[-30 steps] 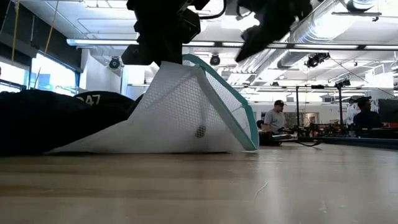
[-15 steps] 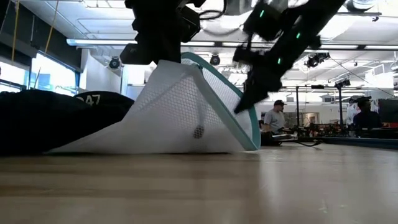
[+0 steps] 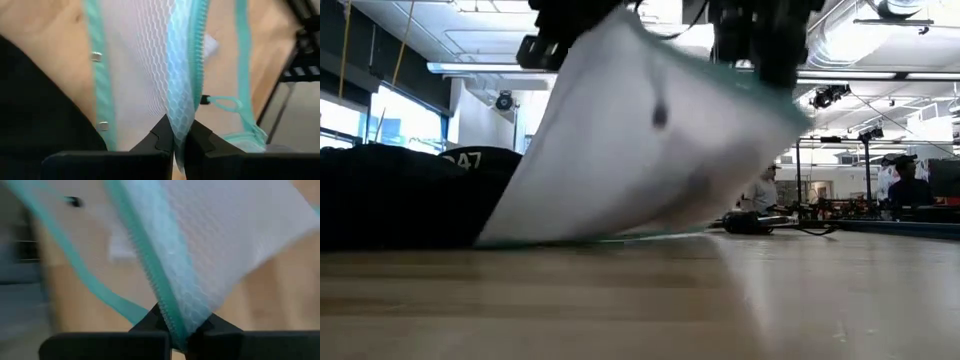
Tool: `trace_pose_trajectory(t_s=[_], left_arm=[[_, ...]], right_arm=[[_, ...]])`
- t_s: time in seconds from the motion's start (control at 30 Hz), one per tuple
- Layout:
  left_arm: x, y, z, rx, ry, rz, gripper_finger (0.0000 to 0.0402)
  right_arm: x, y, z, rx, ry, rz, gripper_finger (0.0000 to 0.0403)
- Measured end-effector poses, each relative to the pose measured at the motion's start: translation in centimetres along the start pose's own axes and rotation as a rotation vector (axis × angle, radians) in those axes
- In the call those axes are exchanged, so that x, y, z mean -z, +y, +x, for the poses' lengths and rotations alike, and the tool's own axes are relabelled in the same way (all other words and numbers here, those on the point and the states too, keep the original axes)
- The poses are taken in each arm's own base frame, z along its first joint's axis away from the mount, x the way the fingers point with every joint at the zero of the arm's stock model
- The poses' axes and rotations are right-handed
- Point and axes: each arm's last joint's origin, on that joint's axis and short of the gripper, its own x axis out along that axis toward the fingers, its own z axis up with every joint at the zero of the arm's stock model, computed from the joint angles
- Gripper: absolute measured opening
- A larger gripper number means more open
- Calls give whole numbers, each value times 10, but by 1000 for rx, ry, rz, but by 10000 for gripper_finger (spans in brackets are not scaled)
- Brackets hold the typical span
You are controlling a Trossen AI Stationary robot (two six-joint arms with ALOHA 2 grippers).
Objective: Unpack backpack
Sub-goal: Put the black ballpen into the zip bag
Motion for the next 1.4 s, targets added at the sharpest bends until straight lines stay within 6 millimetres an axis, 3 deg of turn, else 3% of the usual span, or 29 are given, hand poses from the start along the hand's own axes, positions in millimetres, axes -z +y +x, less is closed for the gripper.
trace_pose_trajectory(t_s=[0.1, 0.23, 0.4, 0.53, 0.77, 0.9, 1.17, 1.4], left_arm=[[-8, 6, -7, 14, -31, 68, 0], [-21, 15, 5, -5, -43, 146, 0], [-31, 14, 31, 9, -77, 236, 0], [-35, 11, 50, 43, -75, 296, 1], [-33, 7, 41, 153, -52, 437, 50], [-42, 9, 29, 143, -93, 533, 97], [-73, 48, 27, -95, -164, 661, 124], [-109, 118, 56, -236, -90, 690, 125]], right_arm=[[-5, 5, -12, -15, -26, -6, 0], [0, -2, -8, 139, -9, 41, 0], [25, -2, -1, 344, 173, 141, 0], [50, 8, 9, 368, 247, 186, 0], [103, 33, 34, 285, 328, 339, 0], [119, 43, 44, 250, 291, 425, 0], [123, 52, 55, 212, 233, 507, 0], [117, 55, 57, 170, 161, 459, 0]])
